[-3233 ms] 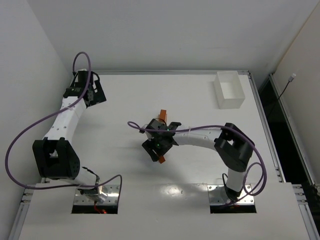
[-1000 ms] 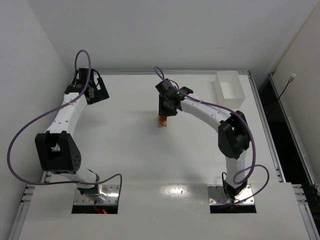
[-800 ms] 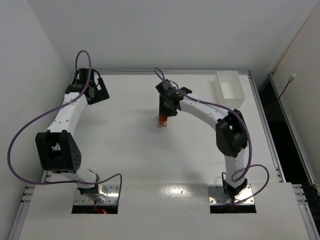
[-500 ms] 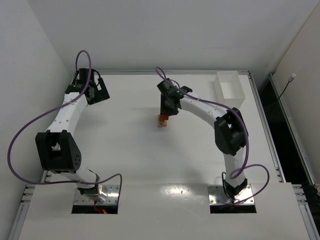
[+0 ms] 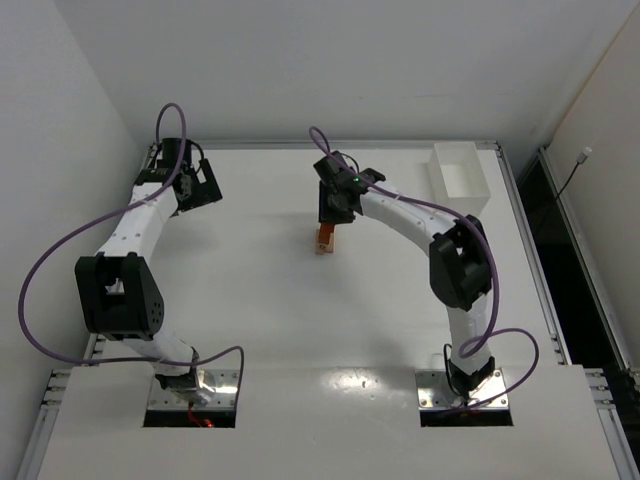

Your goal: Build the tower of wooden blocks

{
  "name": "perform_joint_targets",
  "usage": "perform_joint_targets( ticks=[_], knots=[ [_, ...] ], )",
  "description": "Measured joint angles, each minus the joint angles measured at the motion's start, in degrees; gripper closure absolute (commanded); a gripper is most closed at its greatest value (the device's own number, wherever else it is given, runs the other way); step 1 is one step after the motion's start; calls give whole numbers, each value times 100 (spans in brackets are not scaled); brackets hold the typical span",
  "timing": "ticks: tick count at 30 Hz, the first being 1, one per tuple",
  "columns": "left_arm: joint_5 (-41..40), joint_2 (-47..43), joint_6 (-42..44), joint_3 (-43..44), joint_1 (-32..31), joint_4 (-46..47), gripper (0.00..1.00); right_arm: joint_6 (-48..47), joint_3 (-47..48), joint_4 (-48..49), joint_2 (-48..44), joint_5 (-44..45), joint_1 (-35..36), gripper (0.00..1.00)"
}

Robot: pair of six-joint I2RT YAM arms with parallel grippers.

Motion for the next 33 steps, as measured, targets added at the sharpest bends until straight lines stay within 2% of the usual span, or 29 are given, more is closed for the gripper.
perform_joint_targets(
  ticks=[14,18,20,21,24,27,30,31,33],
  knots=[
    [57,7,-2,0,0,0,1,-17,83,31,197,-52,50,100],
    [61,7,-2,0,0,0,1,-37,96,55,225,-92,50,79],
    [70,7,-2,0,0,0,1,-44,96,55,227,-133,50,75],
    [72,7,-2,0,0,0,1,-50,96,55,227,-138,50,69],
    [85,7,-2,0,0,0,1,-66,96,57,229,-151,50,70],
    [87,7,-2,0,0,0,1,-81,96,59,229,-149,50,63],
    [87,7,-2,0,0,0,1,-87,96,76,229,-146,50,45],
    [87,7,-2,0,0,0,1,-96,96,85,229,-146,50,33],
    [87,7,-2,0,0,0,1,-114,96,96,229,-144,50,25]
  ],
)
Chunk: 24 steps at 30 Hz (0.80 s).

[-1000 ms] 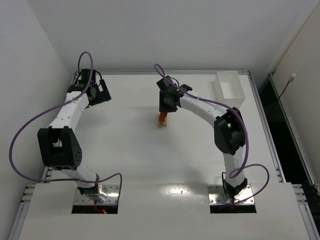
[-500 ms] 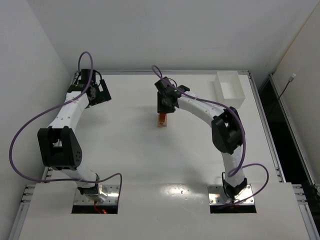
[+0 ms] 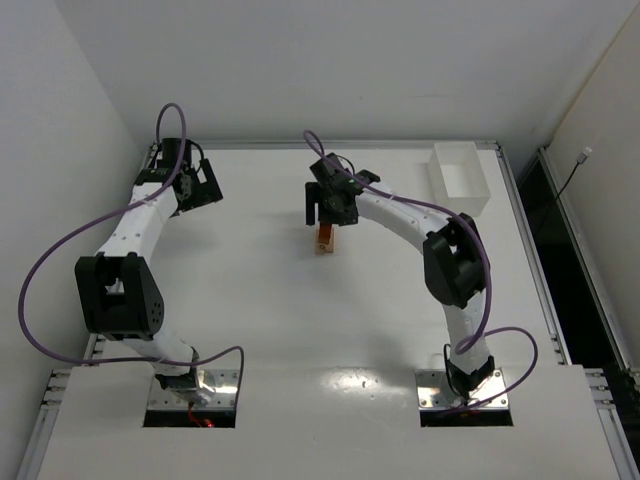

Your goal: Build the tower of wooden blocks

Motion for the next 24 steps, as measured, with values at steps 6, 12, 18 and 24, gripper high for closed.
perform_joint_targets(
  ticks=[6,12,18,24],
  knots=[
    [-4,0,-4,0,-35,2,1,-188,-15,87,-17,-52,0,21],
    [-4,0,109,0,-160,50,1,-870,-688,575,-890,-149,-15,9],
    [11,-17,354,-365,-227,251,1,-2236,-2260,1285,-3364,-24,-555,6],
    [-11,-15,610,-975,-232,494,1,-3550,-3884,1707,-4201,149,-1976,6]
  ],
)
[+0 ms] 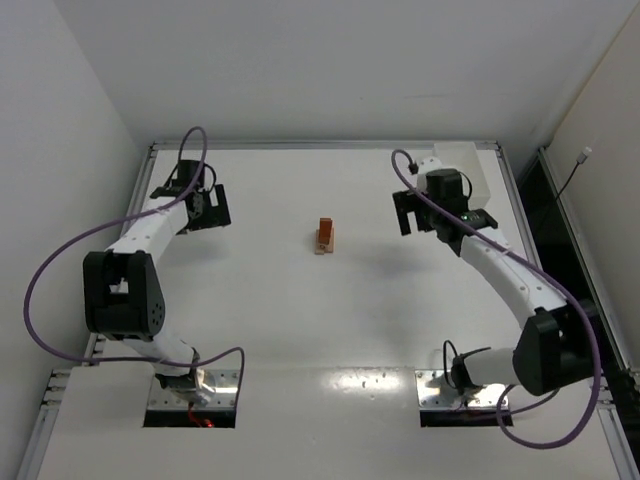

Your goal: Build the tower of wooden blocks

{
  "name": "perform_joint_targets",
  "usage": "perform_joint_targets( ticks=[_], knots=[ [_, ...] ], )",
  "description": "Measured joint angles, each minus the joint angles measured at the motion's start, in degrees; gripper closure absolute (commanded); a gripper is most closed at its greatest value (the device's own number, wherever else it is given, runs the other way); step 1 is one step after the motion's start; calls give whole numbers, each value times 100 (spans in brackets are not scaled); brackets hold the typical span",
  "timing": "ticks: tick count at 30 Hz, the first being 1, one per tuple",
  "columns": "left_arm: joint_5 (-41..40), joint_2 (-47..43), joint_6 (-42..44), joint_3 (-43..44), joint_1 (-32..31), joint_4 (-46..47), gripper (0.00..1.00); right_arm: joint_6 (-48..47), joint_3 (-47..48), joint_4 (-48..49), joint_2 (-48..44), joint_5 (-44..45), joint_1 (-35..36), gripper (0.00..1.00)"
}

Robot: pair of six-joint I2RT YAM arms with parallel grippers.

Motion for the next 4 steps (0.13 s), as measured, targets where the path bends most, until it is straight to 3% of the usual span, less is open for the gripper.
perform_joint_targets(
  ticks=[4],
  knots=[
    [-11,2,72,-227,0,109,1,-428,-686,-122,37,-136,-343,6]
  ],
)
